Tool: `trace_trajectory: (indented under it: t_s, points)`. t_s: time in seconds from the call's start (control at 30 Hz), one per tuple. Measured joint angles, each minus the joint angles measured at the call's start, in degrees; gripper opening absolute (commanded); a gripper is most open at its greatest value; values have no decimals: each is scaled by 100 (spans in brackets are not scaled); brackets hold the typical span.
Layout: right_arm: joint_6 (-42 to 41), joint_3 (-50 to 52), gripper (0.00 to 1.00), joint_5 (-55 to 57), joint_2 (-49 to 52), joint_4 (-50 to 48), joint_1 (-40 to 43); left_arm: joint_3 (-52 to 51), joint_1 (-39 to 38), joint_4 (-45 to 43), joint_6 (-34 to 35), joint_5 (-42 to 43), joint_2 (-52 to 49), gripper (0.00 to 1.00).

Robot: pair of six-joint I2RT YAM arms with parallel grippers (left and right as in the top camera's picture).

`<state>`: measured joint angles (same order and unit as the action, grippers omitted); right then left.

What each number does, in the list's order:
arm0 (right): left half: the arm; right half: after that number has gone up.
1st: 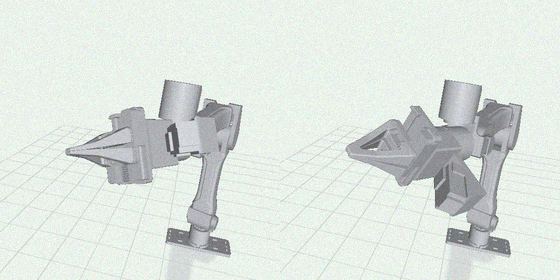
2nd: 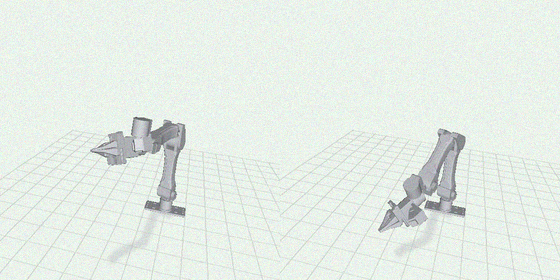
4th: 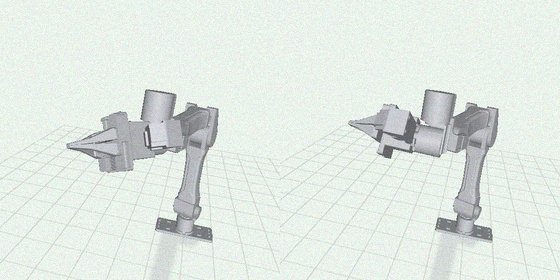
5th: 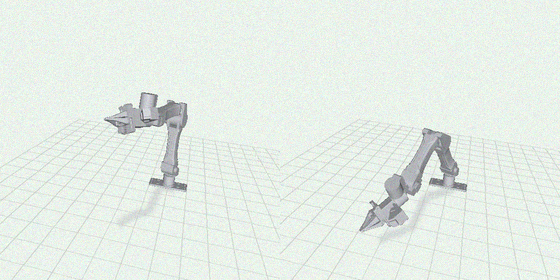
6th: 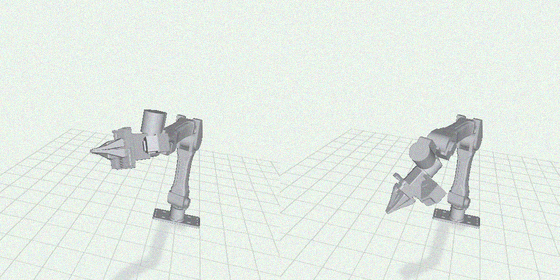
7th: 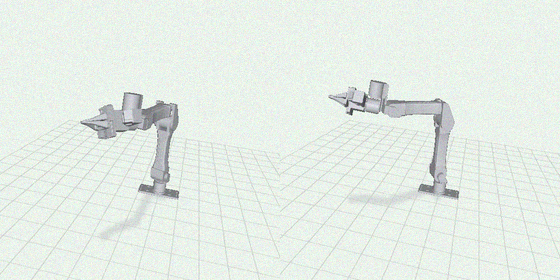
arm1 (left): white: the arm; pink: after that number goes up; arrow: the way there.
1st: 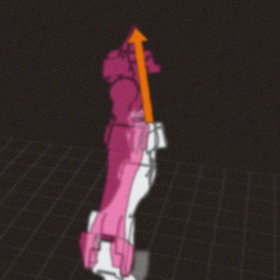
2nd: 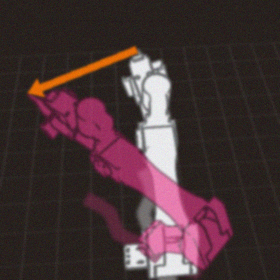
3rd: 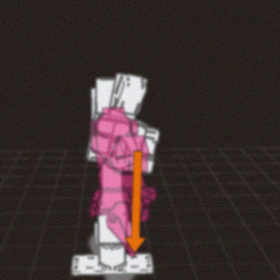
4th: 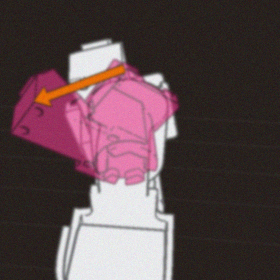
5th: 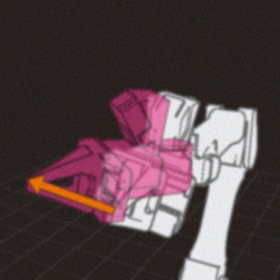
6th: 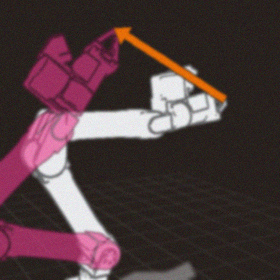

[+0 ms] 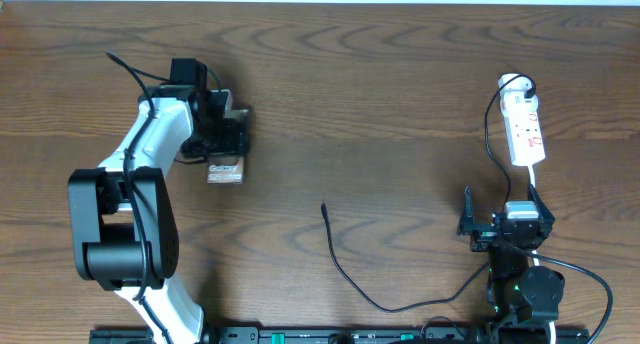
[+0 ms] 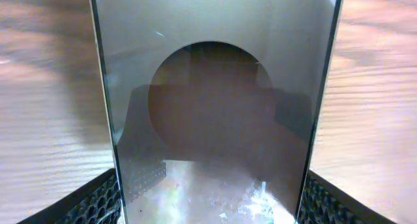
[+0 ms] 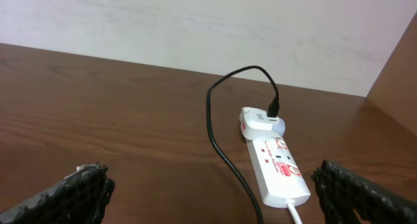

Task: Plug charger to phone and switch on socket
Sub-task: 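Lift the phone with the left gripper and tilt it upright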

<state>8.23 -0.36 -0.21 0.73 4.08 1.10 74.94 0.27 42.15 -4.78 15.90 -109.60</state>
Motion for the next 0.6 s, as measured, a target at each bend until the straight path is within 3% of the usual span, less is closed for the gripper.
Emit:
trace_trajectory:
  t_s: [0.27, 0.47, 0.6]
  points:
    - [-2, 0, 99, 0, 0, -2, 0, 487, -2, -168, 282, 2116, 0, 7]
    - [-2, 0, 99, 0, 0, -2, 0, 498, -2, -879, 1327, 3593, 0, 7]
    - [-2, 0, 99, 0, 0, -2, 0, 501, -2, -1445, 2437, 4282, 0, 7]
